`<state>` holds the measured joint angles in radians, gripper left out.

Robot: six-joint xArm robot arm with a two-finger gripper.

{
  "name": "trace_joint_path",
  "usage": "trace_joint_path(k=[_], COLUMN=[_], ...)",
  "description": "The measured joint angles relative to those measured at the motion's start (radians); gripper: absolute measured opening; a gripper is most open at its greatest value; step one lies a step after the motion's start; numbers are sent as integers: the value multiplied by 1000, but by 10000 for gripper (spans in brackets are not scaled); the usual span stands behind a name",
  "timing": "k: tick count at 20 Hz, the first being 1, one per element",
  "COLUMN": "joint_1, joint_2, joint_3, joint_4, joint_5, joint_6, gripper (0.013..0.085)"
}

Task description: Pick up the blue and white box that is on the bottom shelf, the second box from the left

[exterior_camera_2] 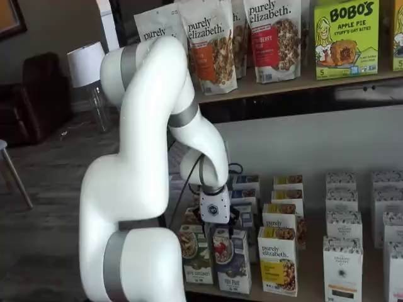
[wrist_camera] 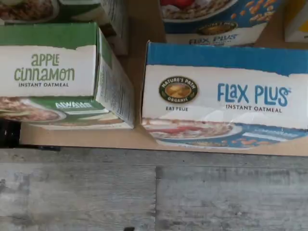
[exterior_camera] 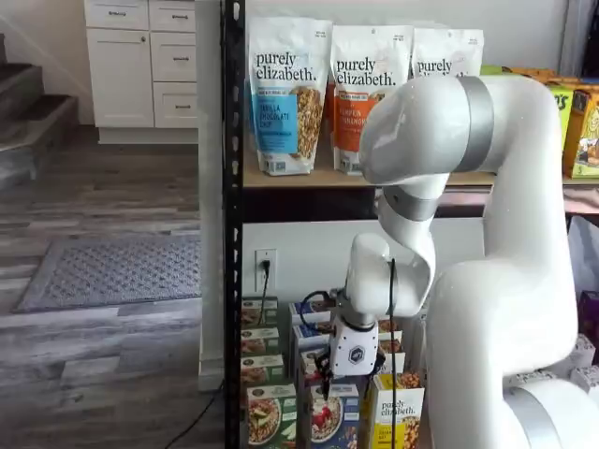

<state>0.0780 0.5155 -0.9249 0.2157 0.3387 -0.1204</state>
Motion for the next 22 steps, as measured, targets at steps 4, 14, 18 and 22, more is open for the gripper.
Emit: trace_joint_path(k=[4, 14, 18, 22], joint_1=[-1, 5, 3, -1], joint_2=[33, 89, 101, 110], joint_3=[-42, -110, -120, -129], joint_4=[1, -36, -107, -135], joint_5=[15, 17, 3, -8], joint_6=[-1, 40, 104, 125], gripper=[850, 850, 850, 850])
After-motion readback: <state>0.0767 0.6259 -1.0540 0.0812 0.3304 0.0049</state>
